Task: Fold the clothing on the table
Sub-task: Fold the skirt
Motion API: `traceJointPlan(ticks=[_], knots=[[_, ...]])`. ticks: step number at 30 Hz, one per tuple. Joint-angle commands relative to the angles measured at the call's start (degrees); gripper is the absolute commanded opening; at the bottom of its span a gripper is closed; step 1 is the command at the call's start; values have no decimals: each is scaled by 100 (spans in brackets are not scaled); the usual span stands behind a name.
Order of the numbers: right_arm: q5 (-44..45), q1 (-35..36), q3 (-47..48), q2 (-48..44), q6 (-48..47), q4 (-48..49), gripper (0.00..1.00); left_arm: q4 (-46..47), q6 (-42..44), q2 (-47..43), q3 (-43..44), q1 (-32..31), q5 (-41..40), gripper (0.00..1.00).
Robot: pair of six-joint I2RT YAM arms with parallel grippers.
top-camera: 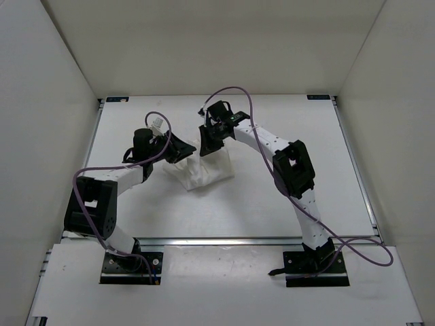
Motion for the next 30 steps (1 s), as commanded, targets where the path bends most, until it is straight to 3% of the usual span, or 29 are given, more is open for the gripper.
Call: traceJointPlan(ticks=[1, 7, 12, 14, 17, 22, 26, 30], knots=[[-349, -100, -343, -399, 162, 382, 0, 200, -36, 72, 26, 37, -121, 44], [98, -566, -2240, -1585, 224, 1102, 0, 209, -194, 353, 377, -86, -15, 29], [117, -698, -2454, -1693, 75, 1077, 0, 357, -344, 555, 597, -331, 10, 5], [230, -576, -2288, -1552, 48, 1024, 0, 393, -362, 643, 772, -446, 20, 0], [292, -382, -1971, -1271, -66, 866, 0, 62, -248, 766, 1053, -613, -164, 0], [301, -338, -1803, -1077, -102, 804, 0, -2240, 902, 898, 1748, -947, -1691, 0], [319, -408, -1804, -1024, -75, 831, 0, -2384, 1166, 1047, 1644, -964, -1746, 0], [381, -452, -1830, -954, -23, 725, 0, -3121, 1685, 1275, 1872, -1167, -2432, 0]])
